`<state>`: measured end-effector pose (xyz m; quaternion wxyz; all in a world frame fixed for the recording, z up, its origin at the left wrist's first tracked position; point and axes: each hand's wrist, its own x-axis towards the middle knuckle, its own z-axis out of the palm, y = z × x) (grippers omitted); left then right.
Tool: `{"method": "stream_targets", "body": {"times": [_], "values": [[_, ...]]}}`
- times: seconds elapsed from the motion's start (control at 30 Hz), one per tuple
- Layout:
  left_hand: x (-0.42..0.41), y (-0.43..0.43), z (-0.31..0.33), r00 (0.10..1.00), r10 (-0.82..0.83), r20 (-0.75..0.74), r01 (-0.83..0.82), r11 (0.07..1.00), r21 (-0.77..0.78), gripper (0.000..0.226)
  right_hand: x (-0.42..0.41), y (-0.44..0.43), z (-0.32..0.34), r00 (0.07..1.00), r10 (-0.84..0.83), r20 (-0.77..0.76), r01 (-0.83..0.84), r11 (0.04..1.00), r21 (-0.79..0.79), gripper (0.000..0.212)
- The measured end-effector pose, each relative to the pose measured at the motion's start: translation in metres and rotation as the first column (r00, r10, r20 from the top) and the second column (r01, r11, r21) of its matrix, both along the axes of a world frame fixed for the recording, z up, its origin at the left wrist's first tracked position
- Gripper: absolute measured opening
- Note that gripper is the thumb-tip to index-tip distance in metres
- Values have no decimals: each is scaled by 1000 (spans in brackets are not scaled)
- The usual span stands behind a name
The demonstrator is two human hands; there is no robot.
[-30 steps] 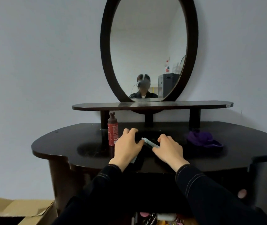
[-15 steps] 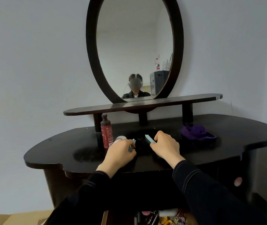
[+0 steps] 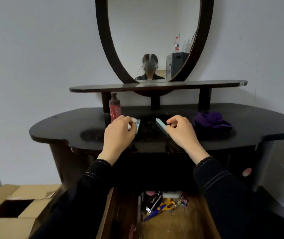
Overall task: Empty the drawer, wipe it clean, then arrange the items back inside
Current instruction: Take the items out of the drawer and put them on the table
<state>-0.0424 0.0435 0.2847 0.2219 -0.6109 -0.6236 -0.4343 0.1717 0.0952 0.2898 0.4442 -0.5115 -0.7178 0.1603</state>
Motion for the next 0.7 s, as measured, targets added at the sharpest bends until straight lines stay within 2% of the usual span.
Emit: {"method": "stream_targets", "body": {"times": [0.1, 0.17, 0.2, 0.27, 0.3, 0.37, 0.4, 0.47, 0.57, 0.63, 0.7], "values": [[6, -32, -28, 984, -150, 96, 133, 977, 168, 18, 7, -30, -18, 997, 5, 77, -20, 980, 197, 10], [9, -55, -62, 982, -187, 38, 168, 942, 290, 11, 9, -53, -37, 986, -44, 159, -22, 920, 391, 9], [10, -67, -79, 985, -170, 3, 161, 941, 299, 16, 10, -64, -48, 987, -47, 151, -33, 873, 487, 9], [9, -88, -110, 982, -178, -66, 188, 959, 212, 33, 13, -80, -75, 998, -7, 61, -32, 781, 624, 13], [6, -99, -124, 972, -227, -56, 233, 962, 144, 32, 15, -88, -92, 999, 25, 35, -42, 748, 663, 15], [-1, -118, -150, 942, -331, 54, 333, 943, -18, 25, 17, -100, -126, 993, 86, 81, -118, 724, 680, 16], [-5, -125, -162, 935, -341, 100, 352, 928, -126, 22, 18, -104, -143, 984, 111, 140, -176, 740, 650, 17], [-10, -131, -182, 955, -281, 98, 297, 880, -372, 21, 17, -107, -176, 949, 155, 275, -279, 820, 500, 17], [-10, -124, -203, 980, -185, 67, 185, 753, -632, 21, 7, -103, -223, 910, 234, 342, -295, 946, 136, 13], [-6, -114, -215, 988, -112, 107, 154, 625, -765, 17, 1, -95, -253, 900, 273, 340, -260, 962, -87, 8], [-1, -106, -229, 990, -44, 131, 135, 508, -850, 14, 2, -86, -276, 863, 344, 369, -249, 927, -280, 7]]}}
